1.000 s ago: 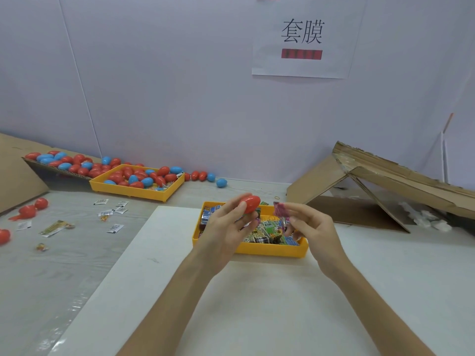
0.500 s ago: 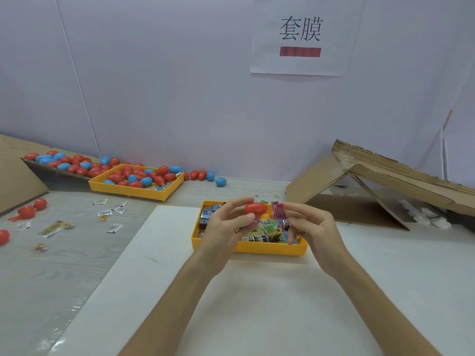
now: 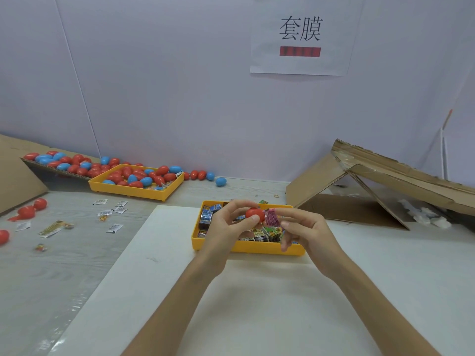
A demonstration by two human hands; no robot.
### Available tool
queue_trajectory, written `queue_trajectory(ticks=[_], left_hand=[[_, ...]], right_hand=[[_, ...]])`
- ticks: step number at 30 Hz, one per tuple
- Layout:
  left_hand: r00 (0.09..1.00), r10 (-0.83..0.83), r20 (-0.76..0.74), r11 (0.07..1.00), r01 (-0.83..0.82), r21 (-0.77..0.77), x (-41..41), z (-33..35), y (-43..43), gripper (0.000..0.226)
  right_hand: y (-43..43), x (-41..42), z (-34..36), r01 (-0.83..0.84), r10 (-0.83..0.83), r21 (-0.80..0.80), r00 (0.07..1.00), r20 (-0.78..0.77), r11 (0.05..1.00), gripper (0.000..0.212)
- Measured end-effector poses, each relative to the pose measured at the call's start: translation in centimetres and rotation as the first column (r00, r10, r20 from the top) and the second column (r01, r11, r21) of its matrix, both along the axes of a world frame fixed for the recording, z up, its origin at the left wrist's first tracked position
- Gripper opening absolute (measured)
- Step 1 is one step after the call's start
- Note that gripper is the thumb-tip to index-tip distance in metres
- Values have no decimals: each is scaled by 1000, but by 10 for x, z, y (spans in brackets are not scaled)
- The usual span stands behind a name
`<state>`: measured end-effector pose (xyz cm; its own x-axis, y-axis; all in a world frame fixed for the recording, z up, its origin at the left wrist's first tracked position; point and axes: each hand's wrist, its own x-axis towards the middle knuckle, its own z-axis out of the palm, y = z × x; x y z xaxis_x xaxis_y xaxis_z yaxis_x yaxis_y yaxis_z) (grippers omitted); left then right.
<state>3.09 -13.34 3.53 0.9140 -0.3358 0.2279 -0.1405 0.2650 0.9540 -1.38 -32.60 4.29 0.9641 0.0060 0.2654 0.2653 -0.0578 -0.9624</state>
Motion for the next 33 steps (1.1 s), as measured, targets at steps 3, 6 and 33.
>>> queue_trajectory(ticks=[3,6,33], left_hand=[[1000,-13,-20,1000,12,-24,0,0,0,21],[1000,-7,-23,1000,7,-22,1,-2,-1,20],[981,167,98,977,-178,116,3,-8,-6,23]], right_hand=[[1,0,1,20,-20,-14,1000,-7,1000,31],[1,0,0,35,-35,-54,999,-7,998,32],[7,-1,-4,-8,27,-199,995,91,980,39]])
